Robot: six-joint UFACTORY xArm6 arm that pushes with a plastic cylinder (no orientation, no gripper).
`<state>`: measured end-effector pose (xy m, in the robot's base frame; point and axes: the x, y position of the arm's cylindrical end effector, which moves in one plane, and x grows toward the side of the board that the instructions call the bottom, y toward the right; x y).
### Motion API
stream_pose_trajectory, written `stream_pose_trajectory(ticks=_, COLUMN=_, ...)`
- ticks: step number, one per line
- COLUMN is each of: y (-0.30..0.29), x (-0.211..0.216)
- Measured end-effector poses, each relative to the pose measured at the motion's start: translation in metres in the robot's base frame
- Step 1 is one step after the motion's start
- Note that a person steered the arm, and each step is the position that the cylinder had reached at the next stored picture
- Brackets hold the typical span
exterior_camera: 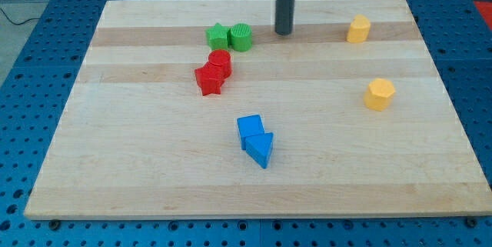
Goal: Move the yellow hexagon towards the yellow heart
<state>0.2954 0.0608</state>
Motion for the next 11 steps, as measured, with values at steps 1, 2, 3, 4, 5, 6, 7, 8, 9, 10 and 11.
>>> stream_pose_trajectory(ticks=1, y=-0.002, x=0.050)
stream_pose_trajectory(ticks=2, y=0.000, x=0.111)
stream_pose_trajectory(ticks=3, y=0.040, x=0.157)
stream_pose_trajectory(ticks=4, y=0.087, x=0.187)
stream_pose_trajectory(ticks=5, y=0.122, x=0.196)
stream_pose_trajectory(ticks=6, y=0.150, x=0.166)
stream_pose_trajectory(ticks=7, y=0.154, x=0.116)
stream_pose_trajectory(ticks=8, y=0.153, x=0.095)
stream_pose_trajectory(ticks=9, y=0.156, x=0.135)
stream_pose_trajectory(ticks=10, y=0.154, x=0.178)
stream_pose_trajectory(ticks=11, y=0.116, x=0.186)
